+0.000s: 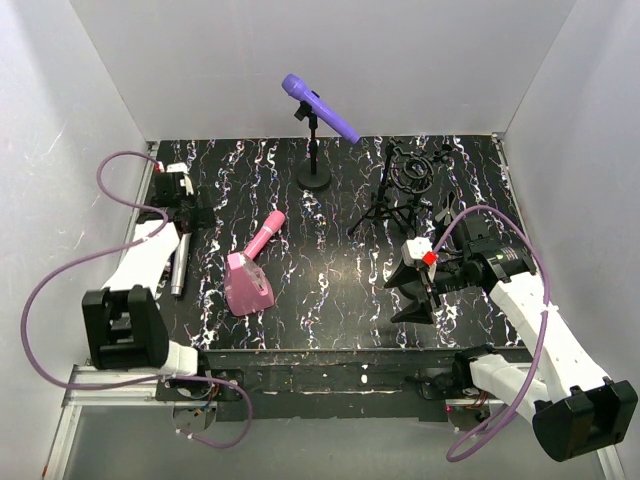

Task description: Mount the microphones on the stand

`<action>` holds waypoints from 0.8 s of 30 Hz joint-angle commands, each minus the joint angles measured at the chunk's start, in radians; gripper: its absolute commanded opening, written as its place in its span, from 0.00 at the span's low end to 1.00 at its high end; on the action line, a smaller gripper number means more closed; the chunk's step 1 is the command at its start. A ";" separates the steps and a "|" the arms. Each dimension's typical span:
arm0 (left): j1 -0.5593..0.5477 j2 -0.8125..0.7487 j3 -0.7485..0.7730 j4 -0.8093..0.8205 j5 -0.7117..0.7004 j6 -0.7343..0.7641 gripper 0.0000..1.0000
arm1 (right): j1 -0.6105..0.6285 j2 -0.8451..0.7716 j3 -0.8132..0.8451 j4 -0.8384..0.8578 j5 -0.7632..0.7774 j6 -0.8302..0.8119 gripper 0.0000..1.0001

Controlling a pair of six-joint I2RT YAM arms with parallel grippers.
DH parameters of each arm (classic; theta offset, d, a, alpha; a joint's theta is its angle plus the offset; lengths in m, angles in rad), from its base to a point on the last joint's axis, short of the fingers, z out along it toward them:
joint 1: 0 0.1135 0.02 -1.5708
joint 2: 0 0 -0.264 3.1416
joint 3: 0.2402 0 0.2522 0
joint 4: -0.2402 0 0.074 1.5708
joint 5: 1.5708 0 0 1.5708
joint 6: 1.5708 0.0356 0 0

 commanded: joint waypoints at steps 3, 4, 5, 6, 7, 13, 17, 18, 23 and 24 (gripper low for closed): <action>0.007 0.145 0.006 0.070 -0.059 0.083 0.80 | 0.000 0.006 0.011 -0.048 -0.041 -0.027 0.82; 0.005 0.162 0.011 0.070 -0.070 0.093 0.77 | 0.001 0.006 0.011 -0.048 -0.038 -0.028 0.82; 0.007 0.181 0.015 0.065 -0.081 0.097 0.75 | 0.000 0.008 0.011 -0.047 -0.039 -0.028 0.82; 0.005 0.196 0.017 0.064 -0.087 0.100 0.74 | 0.000 0.005 0.011 -0.047 -0.036 -0.028 0.82; 0.005 0.205 0.015 0.067 -0.090 0.103 0.73 | 0.000 0.006 0.010 -0.047 -0.036 -0.029 0.82; 0.005 0.221 0.003 0.082 -0.136 0.123 0.72 | 0.000 0.005 0.006 -0.045 -0.038 -0.028 0.82; 0.019 0.274 0.008 0.087 -0.157 0.123 0.73 | 0.001 0.005 0.006 -0.048 -0.041 -0.029 0.82; 0.022 0.283 0.011 0.087 -0.153 0.123 0.72 | 0.000 0.005 0.006 -0.048 -0.041 -0.028 0.82; 0.040 0.334 0.024 0.071 -0.131 0.116 0.66 | 0.000 -0.001 0.005 -0.051 -0.047 -0.029 0.82; 0.045 0.343 0.032 0.065 -0.122 0.113 0.67 | 0.000 -0.001 0.003 -0.051 -0.051 -0.028 0.82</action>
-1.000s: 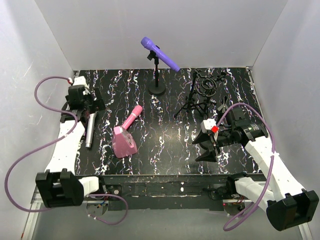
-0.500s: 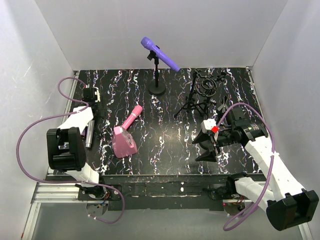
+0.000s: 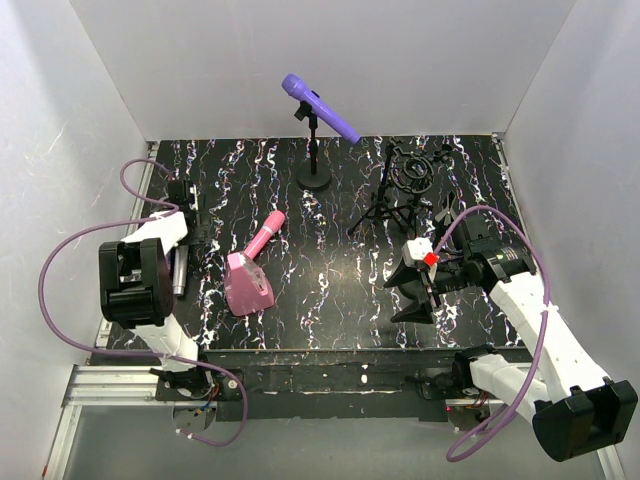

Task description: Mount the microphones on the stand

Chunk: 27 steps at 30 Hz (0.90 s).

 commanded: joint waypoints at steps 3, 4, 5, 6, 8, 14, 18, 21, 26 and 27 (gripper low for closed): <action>0.022 0.034 0.041 -0.018 0.035 -0.009 0.62 | 0.001 0.001 0.002 -0.052 -0.047 -0.011 0.82; 0.024 0.038 0.046 -0.027 0.050 -0.009 0.59 | 0.000 0.001 0.002 -0.052 -0.048 -0.011 0.82; 0.024 0.040 0.052 -0.036 0.069 -0.013 0.57 | 0.001 0.001 0.002 -0.051 -0.048 -0.011 0.82; 0.024 0.038 0.049 -0.036 0.084 -0.016 0.57 | 0.000 0.002 0.002 -0.051 -0.045 -0.013 0.82; 0.024 0.041 0.052 -0.046 0.119 -0.019 0.56 | 0.000 0.005 0.003 -0.052 -0.045 -0.011 0.82; 0.022 0.075 0.072 -0.085 0.195 -0.039 0.52 | 0.000 0.011 0.006 -0.052 -0.041 -0.013 0.82; 0.022 0.107 0.084 -0.107 0.190 -0.051 0.51 | 0.000 0.011 0.006 -0.052 -0.039 -0.013 0.82; 0.021 0.126 0.094 -0.125 0.181 -0.063 0.48 | 0.000 0.011 0.006 -0.054 -0.036 -0.013 0.82; 0.008 0.127 0.097 -0.132 0.170 -0.078 0.18 | 0.000 0.010 0.008 -0.054 -0.033 -0.014 0.82; 0.005 0.123 0.097 -0.130 0.175 -0.080 0.12 | 0.000 0.010 0.008 -0.054 -0.032 -0.016 0.82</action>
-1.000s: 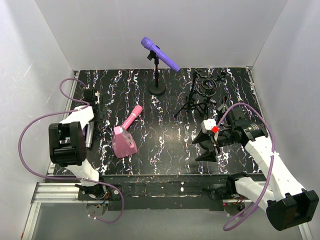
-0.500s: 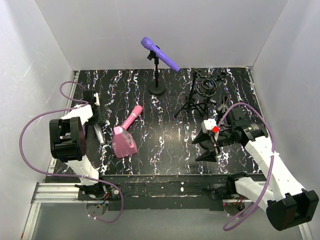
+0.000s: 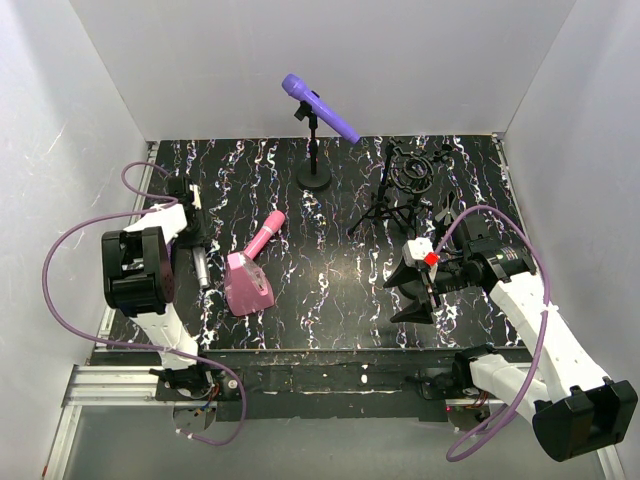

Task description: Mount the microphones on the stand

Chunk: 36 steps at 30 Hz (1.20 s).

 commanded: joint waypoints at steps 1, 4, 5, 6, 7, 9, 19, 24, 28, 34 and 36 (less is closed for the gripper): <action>-0.019 0.003 0.008 -0.035 0.016 -0.017 0.08 | -0.002 0.009 0.008 -0.053 -0.016 -0.013 0.82; -0.022 -0.044 0.006 -0.023 0.062 -0.023 0.00 | 0.000 0.009 0.006 -0.053 -0.019 -0.013 0.82; -0.023 -0.064 -0.001 -0.017 0.080 -0.023 0.00 | 0.000 0.009 0.008 -0.053 -0.021 -0.013 0.82; -0.026 -0.095 -0.009 -0.003 0.093 -0.021 0.00 | -0.002 0.009 0.006 -0.055 -0.027 -0.011 0.82; -0.033 -0.128 -0.021 0.010 0.094 -0.020 0.00 | 0.000 0.009 0.006 -0.055 -0.032 -0.013 0.82; -0.039 -0.202 -0.046 0.043 0.100 -0.018 0.00 | -0.002 0.006 0.002 -0.055 -0.039 -0.013 0.82; -0.073 -0.602 -0.167 0.170 0.143 0.000 0.00 | -0.002 0.027 0.057 -0.131 -0.061 -0.048 0.82; -0.074 -0.771 -0.106 0.156 0.192 -0.015 0.00 | -0.002 0.072 0.239 -0.337 0.011 -0.137 0.82; -0.076 -0.833 -0.025 0.142 0.297 -0.046 0.00 | -0.002 0.067 0.385 -0.429 0.051 -0.128 0.83; -0.080 -0.866 0.069 0.141 0.481 -0.139 0.00 | -0.003 -0.003 0.499 -0.337 0.060 0.038 0.85; -0.083 -0.874 0.084 0.156 0.533 -0.167 0.00 | -0.018 -0.002 0.558 -0.354 0.051 0.047 0.85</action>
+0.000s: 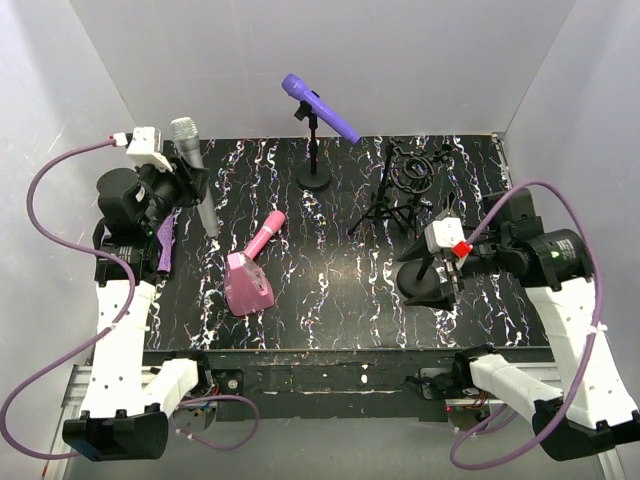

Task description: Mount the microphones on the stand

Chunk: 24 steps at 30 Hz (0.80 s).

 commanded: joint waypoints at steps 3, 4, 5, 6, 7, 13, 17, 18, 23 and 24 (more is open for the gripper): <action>-0.009 -0.043 0.079 0.059 0.239 -0.114 0.00 | -0.043 0.007 0.175 -0.113 0.002 0.083 0.85; -0.009 -0.049 0.081 0.078 0.265 -0.135 0.00 | -0.050 0.013 0.192 -0.114 0.001 0.091 0.85; -0.050 -0.052 0.082 0.095 0.288 -0.160 0.00 | -0.059 0.015 0.205 -0.114 -0.004 0.100 0.85; -0.058 -0.058 0.085 0.109 0.310 -0.178 0.00 | -0.075 0.019 0.217 -0.116 -0.018 0.103 0.85; -0.067 -0.061 0.085 0.118 0.324 -0.195 0.00 | -0.089 0.025 0.226 -0.119 -0.035 0.105 0.85; -0.159 -0.079 0.082 0.142 0.348 -0.238 0.00 | -0.152 0.045 0.259 -0.117 -0.072 0.124 0.85; -0.218 -0.087 0.070 0.176 0.357 -0.263 0.00 | -0.178 0.053 0.275 -0.090 -0.068 0.158 0.85; -0.225 -0.089 0.064 0.185 0.359 -0.267 0.00 | -0.182 0.054 0.281 -0.080 -0.068 0.169 0.85; -0.256 -0.104 0.030 0.231 0.379 -0.306 0.00 | -0.198 0.064 0.314 -0.056 -0.053 0.209 0.85; -0.262 -0.107 0.023 0.241 0.384 -0.312 0.00 | -0.201 0.064 0.318 -0.050 -0.052 0.216 0.85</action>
